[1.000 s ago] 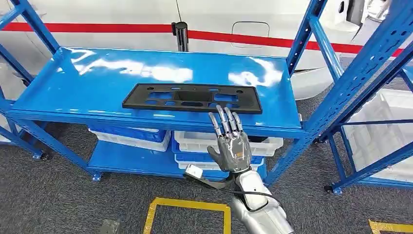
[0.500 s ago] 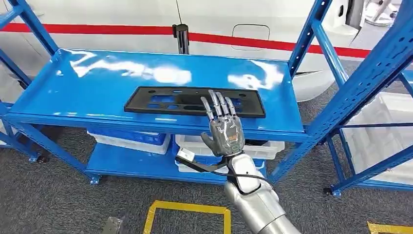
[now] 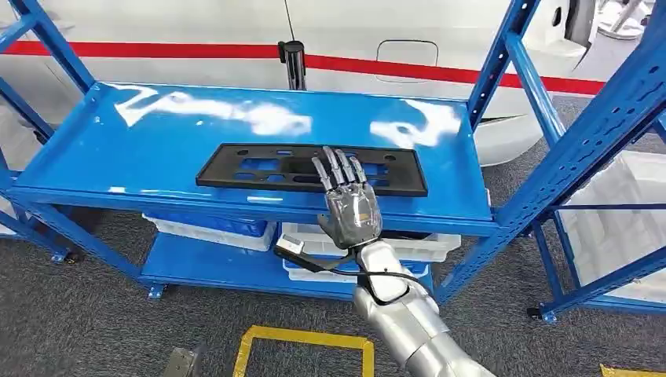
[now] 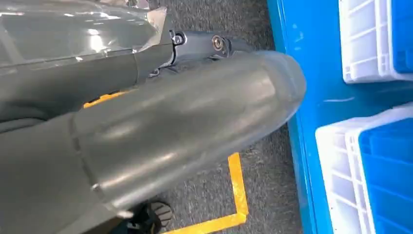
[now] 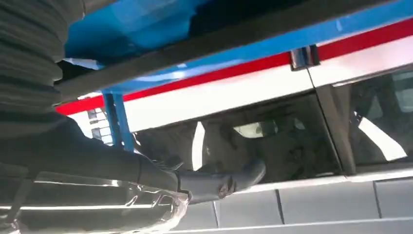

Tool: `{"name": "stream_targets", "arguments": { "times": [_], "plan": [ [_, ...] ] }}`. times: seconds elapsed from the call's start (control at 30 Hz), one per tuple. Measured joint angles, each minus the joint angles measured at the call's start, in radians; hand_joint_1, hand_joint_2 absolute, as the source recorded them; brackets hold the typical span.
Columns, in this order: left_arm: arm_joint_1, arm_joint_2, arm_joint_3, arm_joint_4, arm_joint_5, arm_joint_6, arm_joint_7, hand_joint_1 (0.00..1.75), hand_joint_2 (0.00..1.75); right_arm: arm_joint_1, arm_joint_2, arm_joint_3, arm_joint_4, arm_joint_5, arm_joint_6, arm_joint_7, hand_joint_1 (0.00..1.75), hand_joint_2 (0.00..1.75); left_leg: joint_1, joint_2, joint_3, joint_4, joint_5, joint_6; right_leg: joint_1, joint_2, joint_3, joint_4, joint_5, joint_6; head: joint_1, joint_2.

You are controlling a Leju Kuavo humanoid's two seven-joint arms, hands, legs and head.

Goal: Take the parts from the cabinet and place them on the table.

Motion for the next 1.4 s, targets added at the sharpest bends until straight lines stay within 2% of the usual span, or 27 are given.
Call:
{"name": "stream_targets", "arguments": {
  "times": [0.03, 0.07, 0.13, 0.17, 0.2, 0.23, 0.27, 0.33, 0.37, 0.47, 0.53, 0.57, 0.63, 0.67, 0.7, 0.73, 0.8, 0.83, 0.87, 0.93, 1.0, 1.03, 1.07, 1.1, 1.3, 1.37, 1.4],
  "plan": [
    [0.000, 0.001, 0.001, 0.000, 0.000, 0.001, 0.000, 0.00, 0.00, -0.007, 0.005, 0.004, 0.011, -0.001, -0.001, 0.000, 0.00, 1.75, 0.004, 0.001, -0.005, 0.019, -0.010, -0.004, -0.004, 0.001, 0.005, -0.002, 0.002, -0.005, -0.001, 0.000],
    [0.000, 0.000, 0.002, 0.000, 0.000, 0.001, 0.000, 0.00, 0.00, -0.017, 0.013, 0.008, 0.024, -0.003, -0.002, 0.000, 0.00, 1.75, 0.004, 0.003, -0.028, 0.068, -0.040, -0.010, -0.004, 0.001, 0.009, -0.002, -0.003, -0.014, -0.007, 0.000],
    [0.001, 0.000, 0.003, 0.001, -0.001, 0.001, 0.000, 0.00, 0.00, -0.024, 0.021, 0.012, 0.045, -0.004, -0.004, 0.000, 0.00, 1.75, 0.007, 0.003, -0.105, 0.221, -0.107, -0.018, -0.001, 0.000, 0.015, -0.002, -0.007, -0.020, -0.006, 0.000],
    [0.003, 0.000, 0.004, 0.002, -0.001, 0.001, 0.000, 0.00, 0.00, -0.025, 0.025, 0.013, 0.059, -0.005, -0.005, 0.001, 0.00, 1.75, 0.007, 0.004, -0.144, 0.287, -0.127, -0.021, 0.000, 0.000, 0.016, -0.002, -0.009, -0.023, -0.007, 0.000],
    [0.004, 0.001, 0.005, 0.003, -0.001, 0.001, 0.000, 0.00, 0.00, -0.025, 0.026, 0.014, 0.071, -0.006, -0.006, 0.001, 0.00, 1.75, 0.008, 0.004, -0.163, 0.309, -0.123, -0.022, 0.001, 0.000, 0.018, -0.002, -0.010, -0.024, -0.006, 0.000],
    [0.006, 0.001, 0.005, 0.003, -0.001, 0.001, 0.000, 0.00, 0.00, -0.025, 0.029, 0.014, 0.080, -0.008, -0.006, 0.002, 0.00, 1.75, 0.008, 0.005, -0.159, 0.286, -0.097, -0.022, 0.001, 0.001, 0.021, -0.001, -0.012, -0.025, -0.006, 0.000],
    [0.006, 0.001, 0.005, 0.003, -0.001, 0.001, 0.000, 0.00, 0.00, -0.027, 0.032, 0.015, 0.087, -0.009, -0.007, 0.003, 0.00, 1.75, 0.010, 0.006, -0.132, 0.222, -0.052, -0.022, 0.001, 0.001, 0.025, -0.001, -0.015, -0.024, -0.008, 0.000],
    [0.004, 0.003, 0.007, 0.003, -0.001, 0.001, 0.000, 0.00, 0.00, -0.036, 0.039, 0.017, 0.097, -0.009, -0.007, 0.004, 0.00, 1.75, 0.015, 0.007, -0.046, 0.041, 0.039, -0.020, 0.000, 0.004, 0.034, -0.001, -0.022, -0.016, -0.008, 0.000],
    [0.002, 0.002, 0.010, 0.003, -0.001, 0.001, 0.000, 0.00, 0.00, -0.044, 0.042, 0.020, 0.104, -0.010, -0.009, 0.004, 0.00, 1.75, 0.009, 0.005, -0.032, 0.013, 0.025, -0.019, 0.012, 0.005, 0.032, 0.001, -0.026, -0.010, -0.008, 0.000],
    [0.003, 0.002, 0.014, 0.004, -0.001, 0.001, 0.000, 0.00, 0.00, -0.054, 0.048, 0.023, 0.119, -0.010, -0.014, 0.005, 0.00, 1.75, 0.000, 0.003, -0.034, 0.012, 0.025, 0.001, 0.011, 0.006, 0.031, -0.005, -0.028, 0.002, -0.006, 0.000],
    [0.002, 0.002, 0.014, 0.004, -0.001, 0.001, 0.000, 0.00, 0.00, -0.058, 0.050, 0.025, 0.124, -0.010, -0.015, 0.006, 0.00, 1.75, 0.008, 0.005, -0.025, -0.001, 0.033, 0.017, 0.014, 0.003, 0.024, 0.008, -0.039, 0.014, -0.005, 0.000],
    [0.002, 0.002, 0.015, 0.004, -0.001, 0.001, 0.000, 0.00, 0.00, -0.061, 0.051, 0.026, 0.127, -0.011, -0.016, 0.008, 0.00, 1.75, 0.005, 0.004, -0.021, -0.002, 0.032, 0.024, 0.012, 0.002, 0.005, 0.049, -0.058, 0.012, -0.004, 0.000],
    [0.001, 0.003, 0.015, 0.004, 0.000, 0.001, 0.000, 0.00, 0.00, -0.067, 0.052, 0.027, 0.137, -0.012, -0.018, 0.012, 0.00, 1.75, 0.001, 0.005, -0.020, -0.001, 0.028, 0.033, 0.009, 0.002, -0.074, 0.204, -0.121, 0.001, -0.002, 0.000],
    [0.002, 0.003, 0.015, 0.004, -0.001, 0.001, 0.000, 0.00, 0.00, -0.066, 0.052, 0.027, 0.146, -0.014, -0.019, 0.015, 0.00, 1.75, 0.000, 0.005, -0.020, -0.001, 0.027, 0.034, 0.009, 0.002, -0.120, 0.285, -0.142, 0.001, -0.002, 0.000],
    [0.002, 0.003, 0.015, 0.004, -0.001, 0.000, 0.000, 0.00, 0.00, -0.066, 0.052, 0.027, 0.156, -0.016, -0.020, 0.018, 0.00, 1.75, 0.000, 0.005, -0.019, -0.001, 0.026, 0.035, 0.009, 0.002, -0.145, 0.322, -0.147, 0.005, -0.001, 0.000],
    [0.003, 0.002, 0.015, 0.005, -0.002, 0.000, 0.000, 0.00, 0.00, -0.066, 0.051, 0.027, 0.163, -0.018, -0.021, 0.019, 0.00, 1.75, -0.001, 0.002, -0.018, -0.001, 0.025, 0.035, 0.009, 0.002, -0.144, 0.307, -0.132, 0.012, -0.001, 0.000],
    [0.002, 0.002, 0.015, 0.005, -0.003, 0.000, 0.000, 0.00, 0.00, -0.069, 0.052, 0.027, 0.171, -0.018, -0.023, 0.025, 0.00, 1.75, -0.001, -0.001, -0.013, 0.000, 0.022, 0.031, 0.009, 0.002, -0.080, 0.163, -0.063, 0.027, -0.001, 0.000],
    [0.002, 0.002, 0.015, 0.005, -0.003, 0.000, 0.000, 0.00, 0.00, -0.073, 0.052, 0.027, 0.175, -0.017, -0.024, 0.029, 0.00, 1.75, -0.001, -0.001, -0.009, 0.000, 0.019, 0.028, 0.009, 0.000, -0.035, 0.071, -0.027, 0.030, 0.000, 0.000],
    [0.002, 0.002, 0.015, 0.005, -0.005, -0.001, 0.000, 0.00, 0.00, -0.080, 0.052, 0.027, 0.179, -0.014, -0.027, 0.035, 0.00, 1.75, -0.006, -0.001, -0.008, 0.001, 0.016, 0.023, 0.011, -0.002, -0.009, 0.009, -0.012, 0.023, 0.000, 0.000],
    [0.001, 0.002, 0.016, 0.005, -0.008, -0.001, 0.000, 0.00, 0.00, -0.088, 0.053, 0.027, 0.188, -0.011, -0.033, 0.047, 0.00, 1.75, -0.009, -0.001, -0.006, 0.002, 0.010, 0.014, 0.010, -0.002, -0.003, 0.006, -0.005, 0.011, -0.003, 0.000],
    [0.000, 0.002, 0.017, 0.005, -0.010, -0.001, 0.000, 0.00, 0.00, -0.094, 0.053, 0.027, 0.201, -0.011, -0.035, 0.057, 0.00, 1.75, -0.002, 0.001, -0.004, -0.001, 0.010, 0.004, 0.015, 0.000, -0.002, 0.004, -0.004, -0.001, -0.001, 0.000],
    [0.000, 0.003, 0.018, 0.005, -0.010, -0.001, 0.000, 0.00, 0.00, -0.097, 0.053, 0.027, 0.206, -0.011, -0.035, 0.061, 0.00, 1.75, -0.002, 0.002, -0.003, 0.001, 0.006, 0.005, 0.010, 0.000, 0.006, -0.005, 0.001, -0.006, -0.001, 0.000],
    [-0.001, 0.003, 0.021, 0.005, -0.010, -0.001, 0.000, 0.00, 0.00, -0.104, 0.052, 0.027, 0.214, -0.011, -0.039, 0.063, 0.00, 1.75, -0.005, 0.003, 0.002, -0.006, 0.013, 0.039, 0.010, 0.002, 0.008, -0.005, 0.001, -0.005, -0.006, 0.000],
    [-0.003, 0.002, 0.022, 0.005, -0.010, 0.001, 0.000, 0.00, 0.00, -0.111, 0.053, 0.027, 0.223, -0.011, -0.042, 0.066, 0.00, 1.75, -0.005, 0.005, 0.005, -0.006, 0.007, 0.046, 0.011, 0.003, 0.009, -0.005, 0.001, -0.005, -0.008, 0.000],
    [-0.006, 0.001, 0.035, 0.005, -0.010, 0.039, 0.000, 0.00, 0.00, -0.127, 0.054, 0.017, 0.273, -0.029, -0.051, 0.069, 0.00, 1.75, 0.001, 0.006, 0.007, -0.010, 0.010, 0.041, 0.019, 0.004, 0.010, -0.004, -0.001, -0.009, -0.007, 0.000],
    [-0.007, -0.001, 0.040, 0.005, -0.014, 0.041, 0.000, 0.00, 0.00, -0.130, 0.055, 0.011, 0.285, -0.032, -0.051, 0.069, 0.00, 1.75, 0.003, 0.006, 0.007, -0.010, 0.010, 0.033, 0.022, 0.004, 0.010, -0.004, -0.001, -0.009, -0.006, 0.000],
    [-0.007, -0.002, 0.040, 0.005, -0.016, 0.042, 0.000, 0.00, 0.00, -0.132, 0.055, 0.010, 0.290, -0.035, -0.052, 0.071, 0.00, 1.75, 0.005, 0.006, 0.007, -0.011, 0.010, 0.024, 0.023, 0.004, 0.010, -0.004, -0.002, -0.010, -0.007, 0.000]
  ]
}}
